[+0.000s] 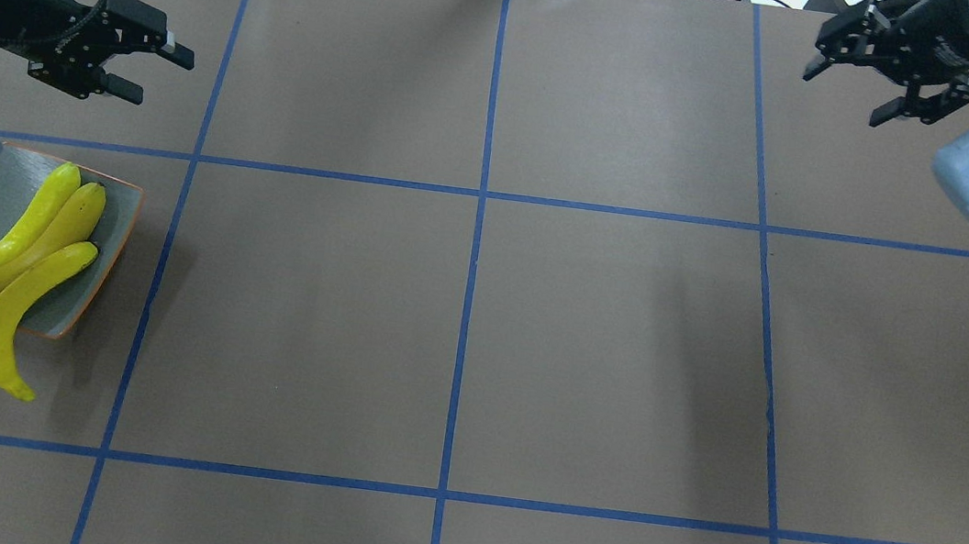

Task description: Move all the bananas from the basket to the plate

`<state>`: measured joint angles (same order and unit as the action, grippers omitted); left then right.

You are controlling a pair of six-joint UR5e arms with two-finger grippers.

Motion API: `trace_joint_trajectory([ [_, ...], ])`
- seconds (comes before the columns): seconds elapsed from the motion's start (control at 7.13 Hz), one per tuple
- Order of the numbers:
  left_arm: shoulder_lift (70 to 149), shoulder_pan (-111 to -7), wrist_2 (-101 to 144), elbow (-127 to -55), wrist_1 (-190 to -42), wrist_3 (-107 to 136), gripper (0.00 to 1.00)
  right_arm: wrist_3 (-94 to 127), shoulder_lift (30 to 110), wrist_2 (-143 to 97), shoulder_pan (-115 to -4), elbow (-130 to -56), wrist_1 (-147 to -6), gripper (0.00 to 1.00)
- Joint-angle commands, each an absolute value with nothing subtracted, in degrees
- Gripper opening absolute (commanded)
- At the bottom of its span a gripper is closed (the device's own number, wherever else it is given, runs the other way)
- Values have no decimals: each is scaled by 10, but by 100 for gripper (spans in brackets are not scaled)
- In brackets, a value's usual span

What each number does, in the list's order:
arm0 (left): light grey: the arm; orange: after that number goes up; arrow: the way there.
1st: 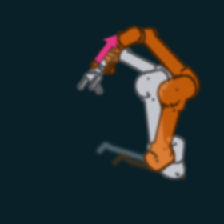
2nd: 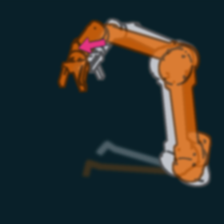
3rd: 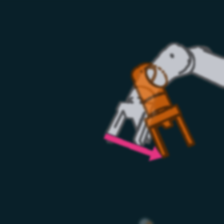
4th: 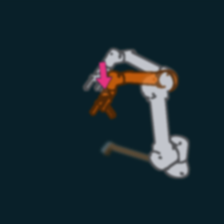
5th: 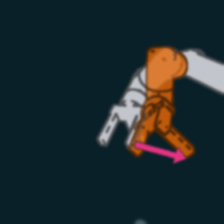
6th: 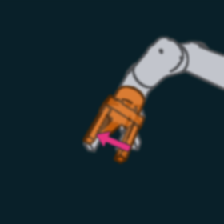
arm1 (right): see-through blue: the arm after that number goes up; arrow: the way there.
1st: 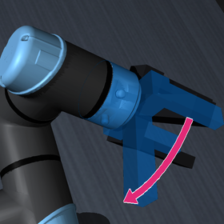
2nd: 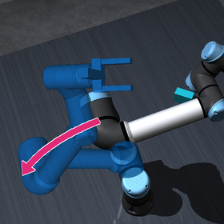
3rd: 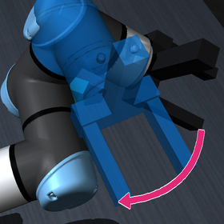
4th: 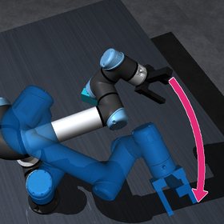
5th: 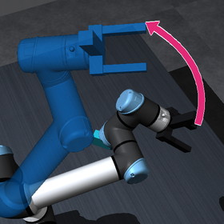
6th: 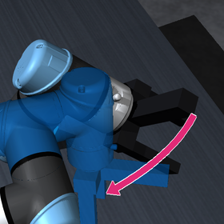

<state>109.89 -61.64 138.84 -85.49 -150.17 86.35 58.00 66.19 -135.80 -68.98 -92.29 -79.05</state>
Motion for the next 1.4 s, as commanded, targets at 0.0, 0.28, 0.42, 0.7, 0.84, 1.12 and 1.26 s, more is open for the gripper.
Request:
trace_joint_trajectory([
  [0.0,1109,-613,1375,-853,-1496,864,99,354,732,-1356,-768,-923,-871,100],
  [0.28,1110,-608,1368,-852,-1496,861,99,244,803,-1349,-842,-898,-888,100],
  [0.42,1111,-605,1368,-851,-1496,860,99,190,818,-1325,-868,-874,-868,100],
  [0.7,1120,-600,1368,-839,-1496,860,99,146,830,-1295,-883,-795,-782,100],
  [0.84,1120,-600,1369,-838,-1496,860,99,149,830,-1275,-883,-747,-727,100],
  [1.12,1124,-600,1369,-838,-1496,860,99,156,832,-1250,-882,-699,-658,100],
  [1.26,1124,-600,1369,-838,-1495,860,99,156,833,-1254,-882,-691,-657,100],
])
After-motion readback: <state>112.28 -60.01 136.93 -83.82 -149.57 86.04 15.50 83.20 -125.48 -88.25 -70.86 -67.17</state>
